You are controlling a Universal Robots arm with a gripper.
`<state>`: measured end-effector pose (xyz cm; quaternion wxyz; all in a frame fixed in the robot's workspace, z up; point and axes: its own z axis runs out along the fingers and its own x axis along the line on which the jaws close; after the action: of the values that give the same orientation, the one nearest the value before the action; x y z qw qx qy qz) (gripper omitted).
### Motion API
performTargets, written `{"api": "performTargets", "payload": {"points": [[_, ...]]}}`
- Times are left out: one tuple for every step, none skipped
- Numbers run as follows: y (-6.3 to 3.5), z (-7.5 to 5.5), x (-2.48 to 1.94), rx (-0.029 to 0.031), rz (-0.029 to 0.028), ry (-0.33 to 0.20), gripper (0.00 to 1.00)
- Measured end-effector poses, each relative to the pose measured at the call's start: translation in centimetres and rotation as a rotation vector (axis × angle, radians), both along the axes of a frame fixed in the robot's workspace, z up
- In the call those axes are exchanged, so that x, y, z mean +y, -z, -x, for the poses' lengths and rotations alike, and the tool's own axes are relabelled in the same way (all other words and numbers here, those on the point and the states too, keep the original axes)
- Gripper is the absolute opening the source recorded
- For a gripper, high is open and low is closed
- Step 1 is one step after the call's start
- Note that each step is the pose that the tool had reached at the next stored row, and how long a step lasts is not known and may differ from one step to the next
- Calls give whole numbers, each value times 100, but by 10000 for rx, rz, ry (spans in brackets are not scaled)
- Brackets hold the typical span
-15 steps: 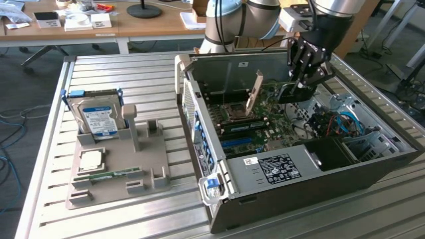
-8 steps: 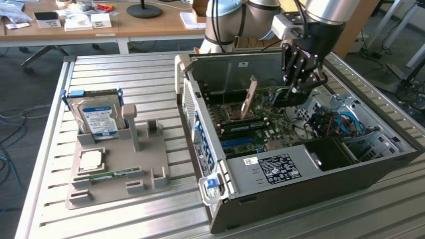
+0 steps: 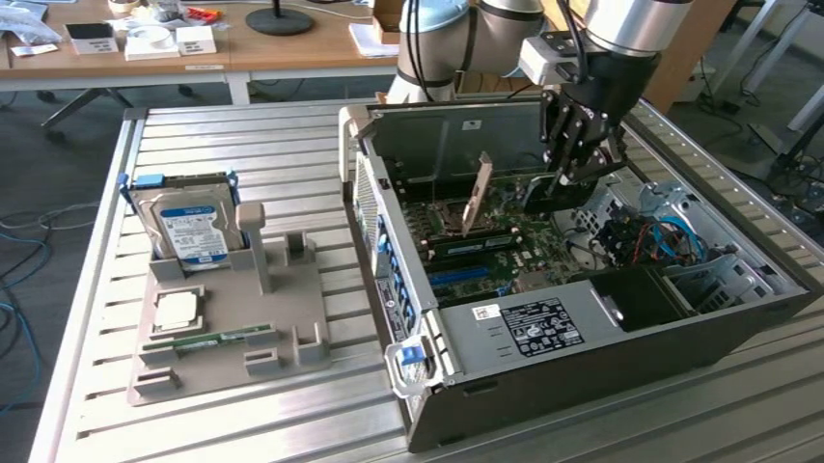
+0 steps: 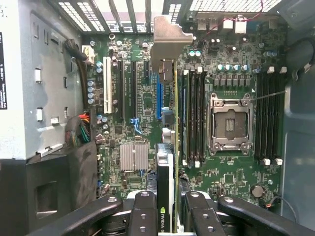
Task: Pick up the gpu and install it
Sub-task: 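Insert the gpu into the slot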
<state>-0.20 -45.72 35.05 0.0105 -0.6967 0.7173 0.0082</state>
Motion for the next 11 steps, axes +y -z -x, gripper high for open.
{"api": "performTargets", "payload": {"points": [[0, 0, 0, -1, -1, 0, 27], [3, 0, 0, -1, -2, 0, 27], [12, 0, 0, -2, -6, 1, 27], [23, 1, 0, -1, -4, 0, 27], [35, 2, 0, -1, -1, 1, 27], [50, 4, 0, -3, -2, 2, 27], [64, 8, 0, -3, -1, 2, 27], [77, 12, 0, -3, -2, 2, 27], [90, 16, 0, -5, -2, 0, 27], [99, 21, 1, -7, -3, 1, 27], [105, 26, 0, -9, -1, 1, 27]]}}
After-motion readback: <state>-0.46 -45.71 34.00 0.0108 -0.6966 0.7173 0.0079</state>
